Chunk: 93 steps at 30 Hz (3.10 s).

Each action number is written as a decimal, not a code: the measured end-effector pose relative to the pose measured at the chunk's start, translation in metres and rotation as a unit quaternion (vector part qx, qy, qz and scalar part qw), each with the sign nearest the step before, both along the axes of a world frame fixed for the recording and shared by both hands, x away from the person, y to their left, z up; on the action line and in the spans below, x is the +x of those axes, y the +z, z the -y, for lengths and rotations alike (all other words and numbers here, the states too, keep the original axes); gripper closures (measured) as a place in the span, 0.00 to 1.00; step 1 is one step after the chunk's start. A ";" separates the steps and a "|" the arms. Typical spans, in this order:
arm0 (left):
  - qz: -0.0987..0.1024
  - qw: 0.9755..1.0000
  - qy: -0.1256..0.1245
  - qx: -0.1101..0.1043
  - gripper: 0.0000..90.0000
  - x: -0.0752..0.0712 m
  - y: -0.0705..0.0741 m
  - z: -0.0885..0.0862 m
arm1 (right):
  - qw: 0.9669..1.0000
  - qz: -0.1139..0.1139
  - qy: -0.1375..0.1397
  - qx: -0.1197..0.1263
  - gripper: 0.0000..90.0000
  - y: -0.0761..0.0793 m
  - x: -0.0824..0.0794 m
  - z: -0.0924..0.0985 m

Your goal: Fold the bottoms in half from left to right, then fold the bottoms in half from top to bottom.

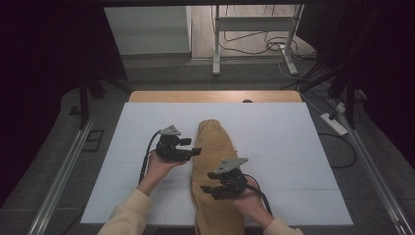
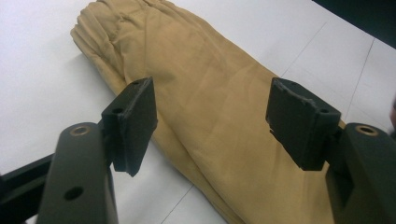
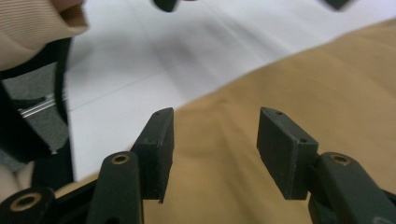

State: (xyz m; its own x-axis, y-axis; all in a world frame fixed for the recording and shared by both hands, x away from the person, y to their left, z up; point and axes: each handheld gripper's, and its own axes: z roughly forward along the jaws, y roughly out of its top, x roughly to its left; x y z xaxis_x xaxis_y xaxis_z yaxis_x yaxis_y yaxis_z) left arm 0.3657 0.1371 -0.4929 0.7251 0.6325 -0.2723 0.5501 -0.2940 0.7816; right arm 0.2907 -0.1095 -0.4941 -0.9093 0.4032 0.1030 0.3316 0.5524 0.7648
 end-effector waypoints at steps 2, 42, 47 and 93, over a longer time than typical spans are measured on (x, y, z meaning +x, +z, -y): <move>0.000 1.000 0.000 0.000 0.37 -0.001 0.000 0.000 | 1.000 -0.001 -0.009 0.003 0.51 0.000 0.006 0.005; -0.001 1.000 0.001 0.001 0.36 0.001 0.000 -0.014 | 0.996 -0.004 -0.084 0.016 0.42 0.002 0.051 0.053; -0.001 1.000 0.002 0.004 0.36 0.003 0.000 -0.013 | 0.996 -0.005 -0.085 0.010 0.42 -0.001 0.055 0.052; -0.023 0.998 0.045 0.049 0.32 0.075 -0.012 0.014 | 0.986 -0.023 -0.163 -0.001 0.45 -0.001 0.160 0.037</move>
State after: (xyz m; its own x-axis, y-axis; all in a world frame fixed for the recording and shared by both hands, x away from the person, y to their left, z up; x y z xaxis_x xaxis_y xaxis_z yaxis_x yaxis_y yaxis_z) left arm 0.4405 0.1231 -0.5050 0.6529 0.7191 -0.2380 0.6121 -0.3159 0.7249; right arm 0.4511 -0.1462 -0.4952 -0.7260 0.6735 0.1392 0.5256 0.4129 0.7438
